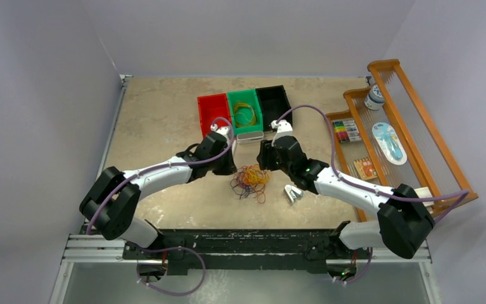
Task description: Untangle the cables
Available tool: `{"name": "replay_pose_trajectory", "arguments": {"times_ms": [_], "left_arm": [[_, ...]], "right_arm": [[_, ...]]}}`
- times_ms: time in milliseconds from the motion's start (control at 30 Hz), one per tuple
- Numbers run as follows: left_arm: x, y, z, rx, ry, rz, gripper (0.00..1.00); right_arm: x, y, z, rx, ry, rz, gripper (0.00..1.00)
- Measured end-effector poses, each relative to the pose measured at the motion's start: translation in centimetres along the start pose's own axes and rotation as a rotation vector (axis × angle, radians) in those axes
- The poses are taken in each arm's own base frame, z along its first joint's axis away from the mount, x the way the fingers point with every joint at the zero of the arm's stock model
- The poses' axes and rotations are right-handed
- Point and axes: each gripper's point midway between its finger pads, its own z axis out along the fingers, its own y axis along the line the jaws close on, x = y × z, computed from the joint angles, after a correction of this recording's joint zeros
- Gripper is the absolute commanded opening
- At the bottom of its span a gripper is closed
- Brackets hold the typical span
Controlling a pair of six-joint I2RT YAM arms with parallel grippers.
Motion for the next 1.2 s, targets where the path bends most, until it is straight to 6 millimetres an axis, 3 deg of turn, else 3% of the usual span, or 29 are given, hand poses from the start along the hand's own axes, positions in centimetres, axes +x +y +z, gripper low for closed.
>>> {"name": "replay_pose_trajectory", "arguments": {"times_ms": [200, 367, 500, 633, 800, 1200], "left_arm": [[0.2, 0.5, -0.6, -0.027, 0.012, 0.017, 0.00], [-0.8, 0.5, -1.2, -0.056, -0.005, 0.034, 0.00], [-3.5, -0.8, -2.2, -0.058, -0.056, 0.057, 0.00], [-7.3, -2.9, -4.0, -0.027, -0.147, 0.107, 0.00], [-9.9, -4.2, -5.7, -0.018, -0.198, 0.185, 0.00], [-10.6, -5.8, -7.5, 0.043, -0.193, 0.294, 0.00]], "right_arm": [[0.0, 0.0, 0.0, 0.000, 0.000, 0.000, 0.55], [-0.2, 0.1, 0.0, -0.004, -0.009, 0.001, 0.58], [-1.1, 0.5, -0.1, -0.021, -0.042, 0.001, 0.62], [-3.2, 1.3, -1.0, -0.064, -0.129, 0.016, 0.64], [-4.9, 2.1, -1.9, -0.127, -0.220, 0.025, 0.67], [-4.9, 4.9, -1.1, -0.310, -0.308, 0.011, 0.66]]}}
